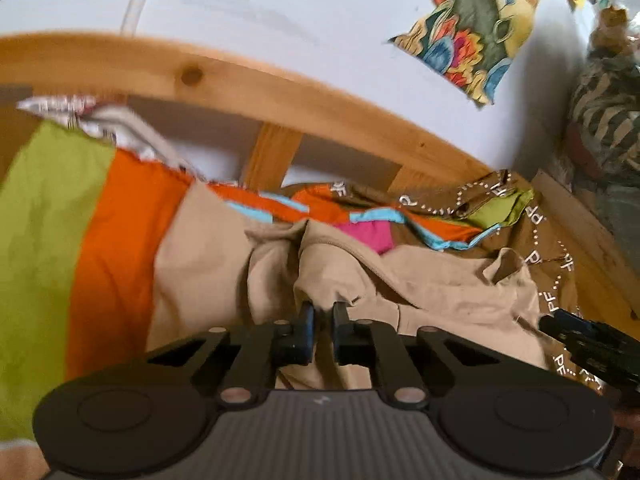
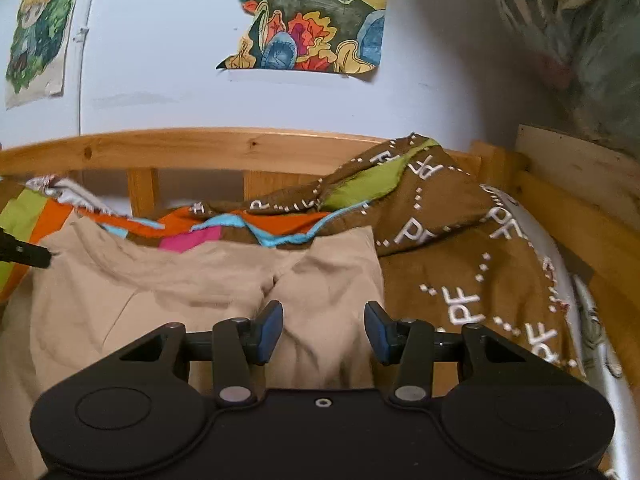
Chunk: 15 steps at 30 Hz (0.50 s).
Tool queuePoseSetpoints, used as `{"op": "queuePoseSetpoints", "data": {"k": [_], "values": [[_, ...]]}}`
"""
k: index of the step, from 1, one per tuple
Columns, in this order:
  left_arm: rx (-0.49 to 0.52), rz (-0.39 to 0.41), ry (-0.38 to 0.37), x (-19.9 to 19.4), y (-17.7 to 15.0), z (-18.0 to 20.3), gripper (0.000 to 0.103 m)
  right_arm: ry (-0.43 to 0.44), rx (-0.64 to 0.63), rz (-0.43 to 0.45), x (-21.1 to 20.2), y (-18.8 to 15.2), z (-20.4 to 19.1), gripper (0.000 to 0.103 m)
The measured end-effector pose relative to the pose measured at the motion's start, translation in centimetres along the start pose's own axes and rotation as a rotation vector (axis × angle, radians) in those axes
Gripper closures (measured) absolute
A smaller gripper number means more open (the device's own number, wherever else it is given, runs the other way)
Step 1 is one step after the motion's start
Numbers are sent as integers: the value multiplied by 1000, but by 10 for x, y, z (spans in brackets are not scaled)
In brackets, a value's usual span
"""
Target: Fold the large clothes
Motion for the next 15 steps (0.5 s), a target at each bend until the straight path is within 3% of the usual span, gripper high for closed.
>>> {"op": "queuePoseSetpoints", "data": {"k": [4,7,9,11,15], "values": [[104,-41,58,-2,-9,1,95,-8,-176,-41,24,-12,-25,53],[79,-68,-1,2,-20,-10,90,-57,-274,-79,37,-33,-31,54],[1,-77,-58,1,-25,-25,76,-57,-240,-66,31,-38,-25,54],[-28,-69,-60,-1,-28,-37,67,-47,-199,-31,18,-40,-18,50],[-61,-91,-35,9,-28,-49,67,-32,-176,-24,4,-45,-11,51]]}}
Point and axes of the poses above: each gripper's, at about its wrist camera, not at the fingertips, and x roughly the way its jaws point, z to its right, y to its top, the point moved 1 cm from there along x, roughly the way its jaws point, and after that the axes turned 14 degrees about y, right-handed, at the moved point
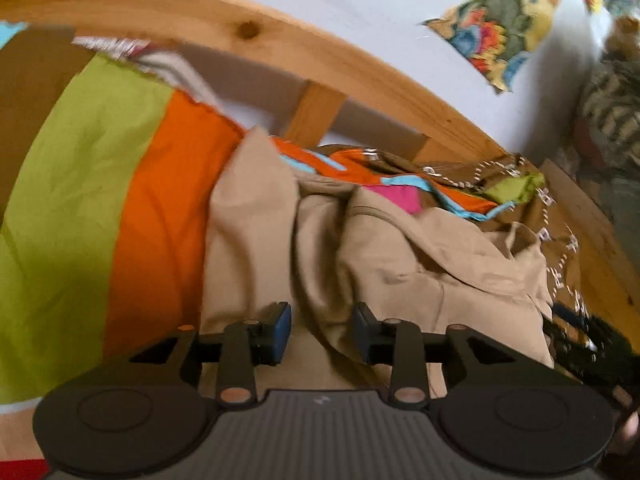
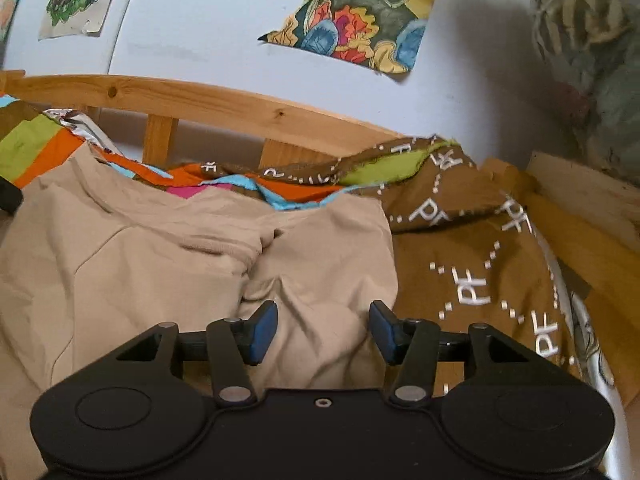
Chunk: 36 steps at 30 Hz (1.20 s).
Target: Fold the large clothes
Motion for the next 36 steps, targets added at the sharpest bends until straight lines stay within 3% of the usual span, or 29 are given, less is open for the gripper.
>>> {"op": "queuePoseSetpoints", "data": {"k": [2,4,5,7,11,14,17,20,22,24,26,29,32,35,36], "values": [[-29,-17,-23,8,3,0,69,2,32,-22,2,0,4,53],[-3,-48,-22,18,3,8,94,6,67,-21,2,2,6,69],[23,-52,-5,19,3,14,101,8,74,-22,3,4,7,74],[73,-11,37,11,2,23,103,23,55,-17,4,10,7,91],[89,51,101,-15,-2,26,103,-17,-91,38,-2,25,-8,95],[109,13,141,-18,-13,17,103,-26,-73,15,10,27,-1,95],[108,-10,162,-14,-21,16,103,-13,-49,-47,26,17,3,89],[128,-5,140,-19,-18,21,100,-28,-53,-39,19,16,2,81],[143,21,165,-29,-19,27,95,-54,-63,-9,6,19,-3,61],[184,83,151,-42,-22,32,70,-54,-117,69,-13,24,-17,57],[214,156,129,-52,-26,42,62,-26,-157,133,-24,26,-30,57],[263,208,77,-53,-24,65,62,87,-176,144,-17,27,-50,57],[348,138,95,-31,-26,86,62,114,-220,61,10,18,-67,57],[427,61,146,3,-35,97,68,103,-158,-43,44,2,-58,55],[429,29,162,15,-37,98,69,102,-133,-52,50,-2,-52,49]]}}
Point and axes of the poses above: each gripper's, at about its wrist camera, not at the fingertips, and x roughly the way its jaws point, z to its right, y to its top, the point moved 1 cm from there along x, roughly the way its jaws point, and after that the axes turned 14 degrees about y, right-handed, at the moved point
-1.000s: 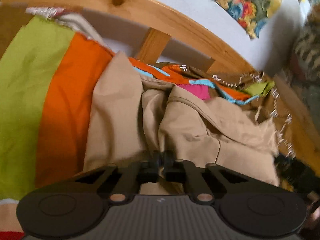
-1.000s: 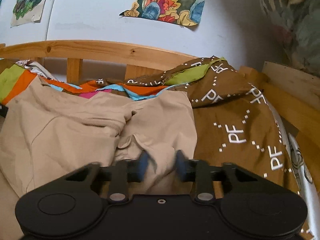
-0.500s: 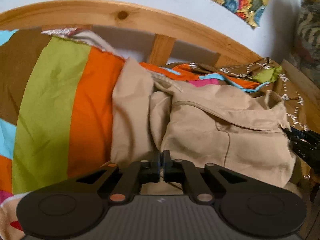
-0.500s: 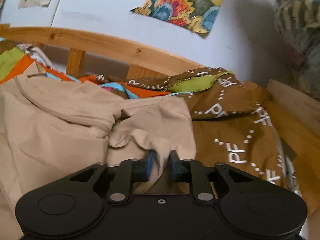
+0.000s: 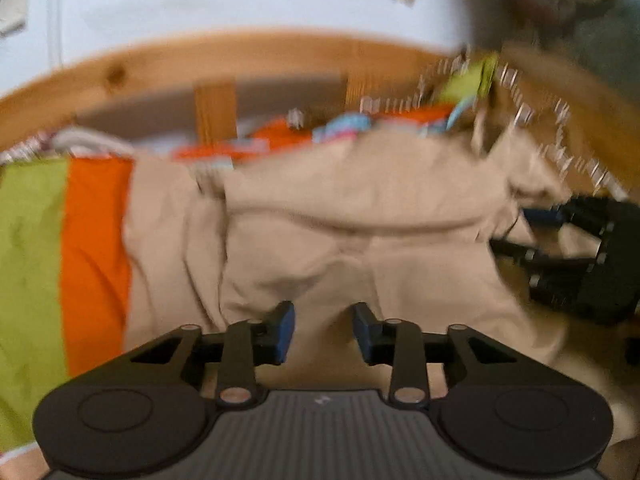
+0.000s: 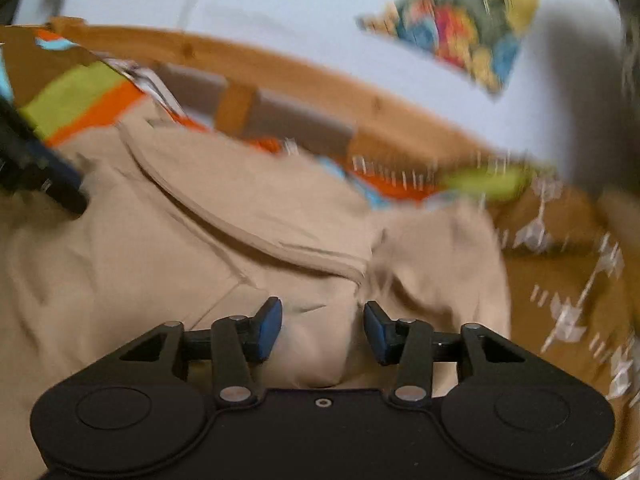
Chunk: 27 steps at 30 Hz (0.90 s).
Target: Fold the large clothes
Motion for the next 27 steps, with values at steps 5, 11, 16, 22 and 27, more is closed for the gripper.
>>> {"op": "queuePoseSetpoints", "data": {"k": [5,11,16,22,27], "values": [[-34,-12,-21,13,-8,-1,68,10,5,21,-1,-4,8,39],[-122,3,-49,-29,-24,-26,27,22,34,38,-64,-11,14,25],[-81,28,-12,-95,-47,-46,3,38,50,60,-137,-25,-4,9],[-12,12,-30,-156,-90,-41,1,109,49,33,-219,-61,-47,1],[66,-39,-88,-179,-133,-24,1,181,-60,-102,-259,-92,-97,1]]}}
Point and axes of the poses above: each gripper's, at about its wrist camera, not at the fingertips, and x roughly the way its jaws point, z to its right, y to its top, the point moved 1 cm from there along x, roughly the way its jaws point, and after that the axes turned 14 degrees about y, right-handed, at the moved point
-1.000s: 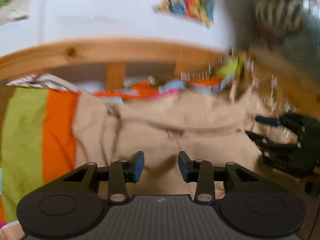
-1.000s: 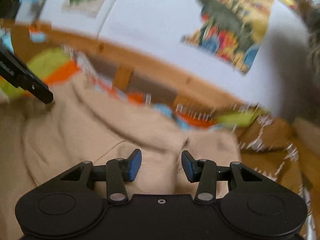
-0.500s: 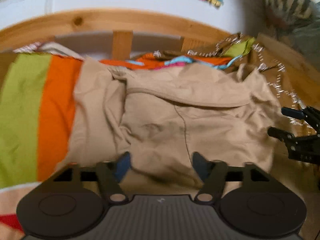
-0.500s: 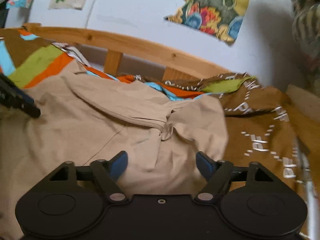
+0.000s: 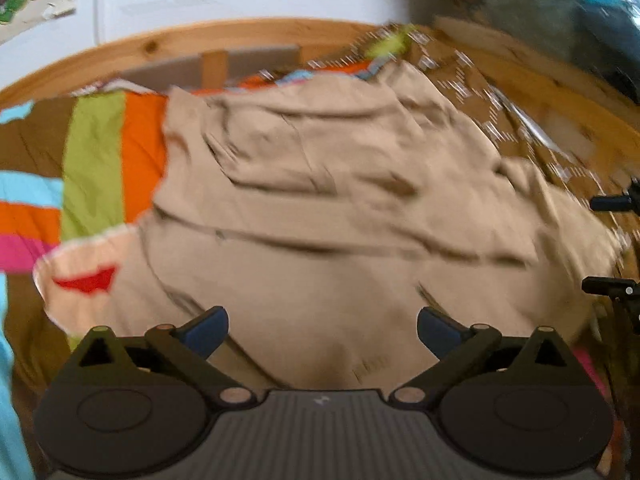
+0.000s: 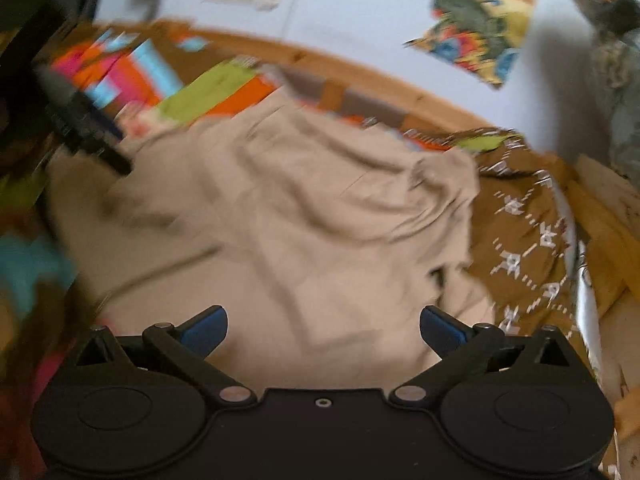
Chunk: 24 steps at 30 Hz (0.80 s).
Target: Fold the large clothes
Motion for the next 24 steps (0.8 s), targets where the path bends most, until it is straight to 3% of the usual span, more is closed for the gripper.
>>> {"op": "queuePoseSetpoints", "data": {"k": [5,7,9,15,17,18,20,21,22,24], "values": [[43,-64,-58,4,-28,18,1,55,-73,-127,15,-21,-36,1],[61,-80,-63,4,-35,23,1,30,-140,-184,30,-29,-47,1],[85,-78,-63,2,-40,27,1,5,-174,-191,38,-35,-52,1],[134,-71,-82,-2,-49,38,1,-43,-115,-160,55,-35,-43,1],[157,-60,-103,-3,-49,41,1,-84,-81,-107,55,-32,-35,11],[169,-48,-116,-5,-49,44,1,-81,-57,-78,54,-29,-31,24],[194,-20,-136,-10,-48,48,1,-55,-6,-13,48,-23,-25,40],[209,-6,-142,-12,-48,50,1,-47,11,12,46,-19,-23,57],[226,3,-143,-14,-48,53,1,-26,29,33,44,-15,-20,67],[266,9,-131,-15,-49,60,1,5,88,73,40,-5,-11,74]]}}
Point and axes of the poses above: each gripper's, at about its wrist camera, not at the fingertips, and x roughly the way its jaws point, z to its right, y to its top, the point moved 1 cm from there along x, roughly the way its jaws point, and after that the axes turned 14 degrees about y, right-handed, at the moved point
